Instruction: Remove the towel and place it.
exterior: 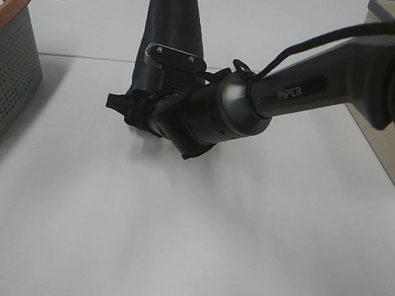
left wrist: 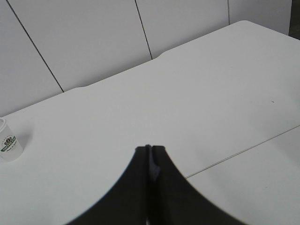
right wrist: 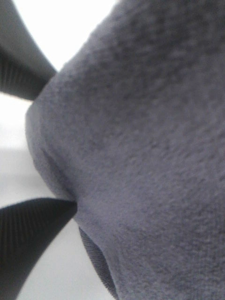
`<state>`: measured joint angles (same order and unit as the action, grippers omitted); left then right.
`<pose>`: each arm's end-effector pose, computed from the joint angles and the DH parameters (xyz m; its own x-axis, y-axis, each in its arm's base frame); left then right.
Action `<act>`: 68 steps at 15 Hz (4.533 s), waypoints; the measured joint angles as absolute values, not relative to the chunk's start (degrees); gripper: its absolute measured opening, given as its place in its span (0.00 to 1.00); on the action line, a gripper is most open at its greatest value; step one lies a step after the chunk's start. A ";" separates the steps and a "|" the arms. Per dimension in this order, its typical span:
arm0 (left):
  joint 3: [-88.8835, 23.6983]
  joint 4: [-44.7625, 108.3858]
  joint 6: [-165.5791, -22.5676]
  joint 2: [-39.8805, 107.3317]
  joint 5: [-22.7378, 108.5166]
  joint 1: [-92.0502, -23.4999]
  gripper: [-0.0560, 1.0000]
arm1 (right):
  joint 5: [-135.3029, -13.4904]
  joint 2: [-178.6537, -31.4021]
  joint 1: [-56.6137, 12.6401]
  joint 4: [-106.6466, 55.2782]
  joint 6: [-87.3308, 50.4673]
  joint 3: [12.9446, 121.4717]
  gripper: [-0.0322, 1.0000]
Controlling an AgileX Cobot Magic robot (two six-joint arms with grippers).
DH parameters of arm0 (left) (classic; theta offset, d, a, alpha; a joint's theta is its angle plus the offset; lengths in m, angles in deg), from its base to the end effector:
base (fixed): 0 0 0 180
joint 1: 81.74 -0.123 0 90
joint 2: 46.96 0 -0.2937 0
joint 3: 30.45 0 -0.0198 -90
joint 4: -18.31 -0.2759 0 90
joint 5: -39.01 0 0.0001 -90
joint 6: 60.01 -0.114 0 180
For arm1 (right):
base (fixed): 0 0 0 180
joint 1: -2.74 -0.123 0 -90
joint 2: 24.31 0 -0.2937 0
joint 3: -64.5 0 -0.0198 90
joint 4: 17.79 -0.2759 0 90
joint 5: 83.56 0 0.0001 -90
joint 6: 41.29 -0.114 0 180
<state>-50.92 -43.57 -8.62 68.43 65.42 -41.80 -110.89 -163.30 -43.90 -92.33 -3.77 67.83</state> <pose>0.4138 -0.2880 0.3518 -0.1947 0.3255 -0.9253 0.3341 0.9089 0.2495 0.3864 0.3358 0.0695 -0.5815 0.1369 -0.8020 -0.0941 0.9678 0.2335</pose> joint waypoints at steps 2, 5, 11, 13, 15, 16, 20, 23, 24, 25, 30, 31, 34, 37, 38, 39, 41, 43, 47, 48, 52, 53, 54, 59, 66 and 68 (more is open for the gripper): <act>-50.92 -43.28 -9.19 68.43 65.42 -41.80 0.05 | -110.89 -163.30 -43.90 -92.27 -3.77 67.83 0.32; -50.92 -42.99 -10.22 68.43 65.59 -41.80 0.05 | -109.00 -163.07 -43.90 -93.31 -2.50 67.83 0.05; -51.90 -41.16 -10.63 68.43 67.54 -45.76 0.05 | -97.37 -149.95 -43.67 -98.75 16.06 57.58 0.05; -53.44 -36.40 -11.31 68.26 67.65 -47.70 0.05 | -92.33 -143.88 -41.37 -99.04 21.50 50.47 0.05; -54.19 -32.28 -12.57 68.20 67.25 -48.74 0.05 | -84.71 -137.57 -35.76 -98.92 24.25 45.89 0.05; -54.19 -31.48 -12.92 68.20 67.08 -48.85 0.05 | -82.07 -135.97 -33.75 -98.46 24.71 45.32 0.05; -54.19 -29.13 -11.31 67.11 66.57 -48.91 0.05 | -54.63 -126.97 -15.19 -74.40 15.49 48.41 0.05; -54.19 -28.38 -8.68 66.77 67.08 -48.91 0.05 | -42.60 -126.92 -14.27 -46.49 0.65 58.09 0.05; -54.19 -27.98 -8.45 66.77 67.94 -49.02 0.05 | -40.02 -126.92 -14.27 -39.56 -3.48 62.10 0.05; -54.19 -27.64 -8.39 66.77 68.17 -49.14 0.05 | -39.33 -126.92 -14.27 -36.64 -4.62 63.65 0.05; -52.07 -15.03 -5.53 66.82 67.83 -56.18 0.05 | -38.07 -126.92 -14.27 -23.12 1.10 73.79 0.05; -50.87 -14.46 -5.53 67.00 65.53 -56.76 0.05 | -38.76 -127.26 -14.27 -23.12 4.54 74.02 0.05; -49.38 -17.21 -5.53 68.08 59.75 -57.10 0.05 | -44.03 -130.12 -14.27 -23.06 5.52 74.31 0.05; -49.38 -19.44 -5.53 70.09 55.22 -59.16 0.05 | -46.32 -134.82 -14.27 -22.14 3.68 78.95 0.05; -49.89 -19.56 -5.53 71.24 53.73 -60.77 0.05 | -46.49 -137.46 -14.27 -21.97 3.22 82.22 0.05; -53.33 -20.07 -5.76 73.64 51.84 -64.26 0.05 | -47.01 -143.36 -14.27 -22.20 2.54 90.81 0.05; -56.65 -20.76 -7.70 75.13 50.41 -65.92 0.05 | -47.52 -147.60 -14.39 -22.43 2.54 96.88 0.05; -58.20 -20.93 -9.65 75.25 49.66 -67.01 0.05 | -48.04 -150.35 -14.39 -22.37 2.54 101.52 0.05; -50.92 -20.93 -9.88 75.19 50.92 -67.07 0.05 | -45.35 -150.35 -14.45 -25.07 2.54 97.69 0.05; -41.53 -20.93 -8.91 73.70 50.12 -65.75 0.05 | -47.35 -148.06 -14.50 -24.95 2.54 85.88 0.05; -26.23 -21.39 -6.50 69.86 44.85 -64.21 0.05 | -55.66 -141.24 -14.56 -26.90 5.80 66.17 0.05; -25.14 -21.68 -6.50 69.69 44.85 -64.03 0.05 | -57.21 -138.89 -14.62 -28.50 6.95 61.76 0.05; -23.19 -21.91 -6.04 69.34 44.79 -63.52 0.05 | -58.35 -137.57 -14.62 -29.65 7.52 58.15 0.05; -16.03 -22.71 -5.64 68.71 47.14 -57.85 0.05 | -61.62 -136.54 -16.22 -29.88 10.44 43.94 0.05; -10.07 -22.02 -5.64 68.66 53.79 -54.52 0.05 | -61.68 -136.43 -17.14 -32.69 14.74 39.64 0.05; -8.98 -22.02 -5.64 68.66 53.10 -54.47 0.05 | -61.62 -136.43 -17.14 -32.86 15.77 39.64 0.07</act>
<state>-8.98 -22.02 -5.64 68.66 53.10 -54.47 -61.62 -136.43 -17.14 -32.86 15.77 39.64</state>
